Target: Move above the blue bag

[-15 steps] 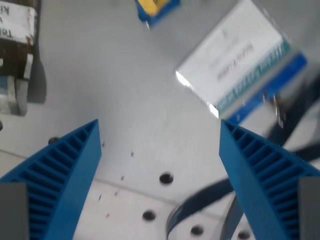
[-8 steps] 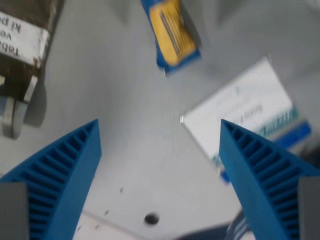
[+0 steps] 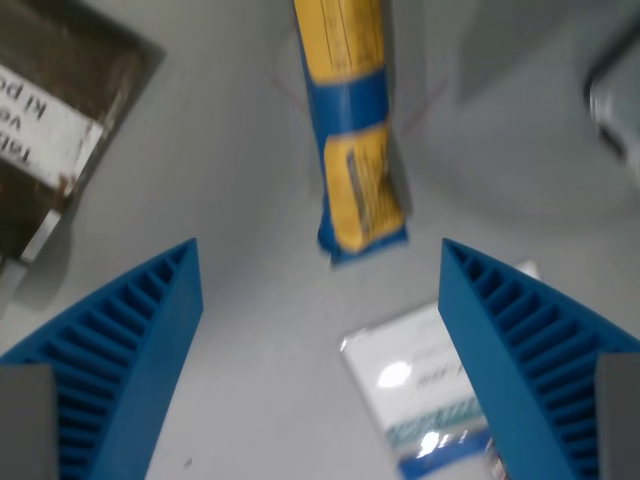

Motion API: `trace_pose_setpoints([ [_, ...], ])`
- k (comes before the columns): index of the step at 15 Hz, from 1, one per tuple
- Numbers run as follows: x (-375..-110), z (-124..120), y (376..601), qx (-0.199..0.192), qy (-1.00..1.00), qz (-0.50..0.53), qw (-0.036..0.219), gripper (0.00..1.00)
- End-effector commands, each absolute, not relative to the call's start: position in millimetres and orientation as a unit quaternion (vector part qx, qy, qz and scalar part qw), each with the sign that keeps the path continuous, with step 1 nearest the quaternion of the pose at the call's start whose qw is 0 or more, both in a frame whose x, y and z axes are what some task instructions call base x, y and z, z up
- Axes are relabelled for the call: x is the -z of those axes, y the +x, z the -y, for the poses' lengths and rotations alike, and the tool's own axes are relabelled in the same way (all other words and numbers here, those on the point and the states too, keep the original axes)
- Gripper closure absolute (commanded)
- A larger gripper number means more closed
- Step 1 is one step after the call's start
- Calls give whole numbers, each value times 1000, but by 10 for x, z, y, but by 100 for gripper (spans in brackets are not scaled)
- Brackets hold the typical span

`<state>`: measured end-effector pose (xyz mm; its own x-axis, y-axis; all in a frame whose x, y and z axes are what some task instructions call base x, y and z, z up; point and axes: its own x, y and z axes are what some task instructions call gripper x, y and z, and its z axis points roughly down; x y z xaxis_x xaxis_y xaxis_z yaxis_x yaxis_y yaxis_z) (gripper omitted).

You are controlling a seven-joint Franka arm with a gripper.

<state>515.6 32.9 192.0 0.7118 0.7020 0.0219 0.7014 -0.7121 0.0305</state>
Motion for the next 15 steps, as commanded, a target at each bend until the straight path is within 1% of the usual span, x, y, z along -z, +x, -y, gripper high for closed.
trace_pose_setpoints([
  [1, -1853, -377, 5300, -29, 872, -488, -21, 0],
  [8, -1707, -456, 5470, -32, 870, -492, -17, 0],
  [15, -1647, -475, 5544, -28, 880, -474, -17, 0],
])
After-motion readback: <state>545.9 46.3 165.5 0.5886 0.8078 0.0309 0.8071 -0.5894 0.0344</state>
